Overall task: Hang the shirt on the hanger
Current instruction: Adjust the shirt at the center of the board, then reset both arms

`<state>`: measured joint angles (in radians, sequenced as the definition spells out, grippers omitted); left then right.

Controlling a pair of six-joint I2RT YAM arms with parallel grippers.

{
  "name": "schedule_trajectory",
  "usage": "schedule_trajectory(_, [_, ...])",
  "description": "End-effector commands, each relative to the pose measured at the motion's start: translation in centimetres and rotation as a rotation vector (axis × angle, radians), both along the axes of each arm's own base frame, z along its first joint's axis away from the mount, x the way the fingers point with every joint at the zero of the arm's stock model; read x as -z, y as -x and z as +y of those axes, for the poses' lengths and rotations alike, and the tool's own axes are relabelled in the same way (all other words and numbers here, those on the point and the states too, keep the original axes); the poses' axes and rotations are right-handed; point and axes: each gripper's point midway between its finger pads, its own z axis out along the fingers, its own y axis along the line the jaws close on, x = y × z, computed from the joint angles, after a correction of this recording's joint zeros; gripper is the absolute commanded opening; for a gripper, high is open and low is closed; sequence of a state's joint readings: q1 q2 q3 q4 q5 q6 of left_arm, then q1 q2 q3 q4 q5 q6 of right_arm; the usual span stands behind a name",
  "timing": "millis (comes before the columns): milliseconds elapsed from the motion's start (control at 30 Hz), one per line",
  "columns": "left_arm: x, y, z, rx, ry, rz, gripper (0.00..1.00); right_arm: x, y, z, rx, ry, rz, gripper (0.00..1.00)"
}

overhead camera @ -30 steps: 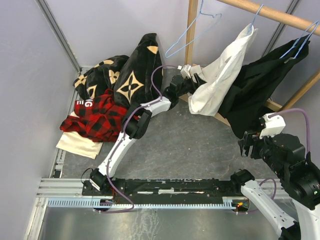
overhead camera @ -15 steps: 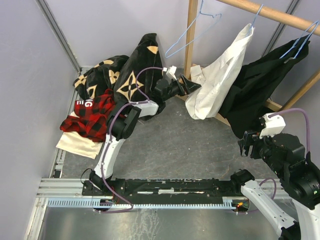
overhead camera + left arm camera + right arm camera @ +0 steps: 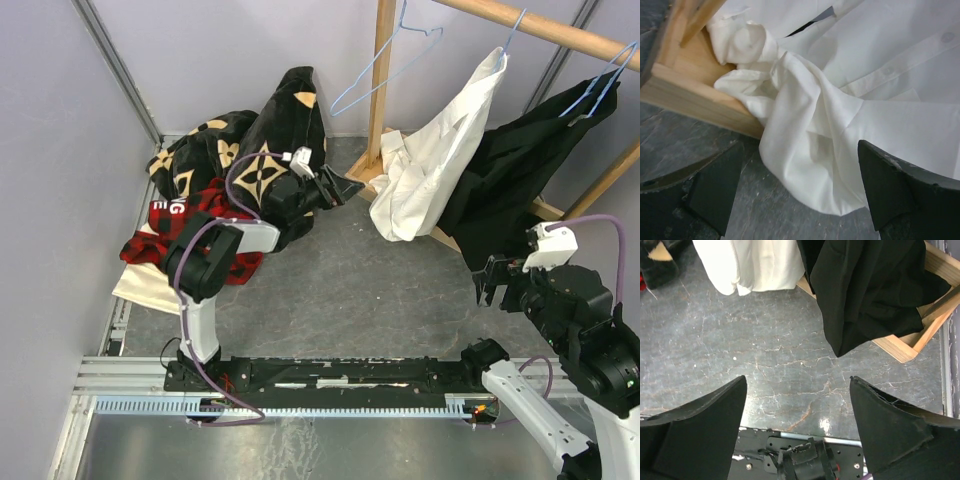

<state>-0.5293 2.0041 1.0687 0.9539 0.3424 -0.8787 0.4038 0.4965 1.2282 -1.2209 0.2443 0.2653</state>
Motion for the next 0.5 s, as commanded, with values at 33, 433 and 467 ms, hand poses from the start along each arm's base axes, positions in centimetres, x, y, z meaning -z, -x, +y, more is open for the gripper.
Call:
schedule_trajectory(33, [-2.0,1.6,4.0,-0.116,-0.165,-0.082,1.0,-2.5,-2.1,-0.1,0.114,-0.085,-0.061,0.98])
schedule_trajectory(433, [-1.7,8.0,16.3,-0.404,-0.644,0.119,0.99,-1.5,-3.9,2.3,0.041,-0.089,0.045,0.99])
schedule_trajectory(467, [-2.1,8.8,17.3,-0.419,-0.677,0.127,0.99,-1.7,-4.1,2.7,0.022,-0.098,0.02,0.99])
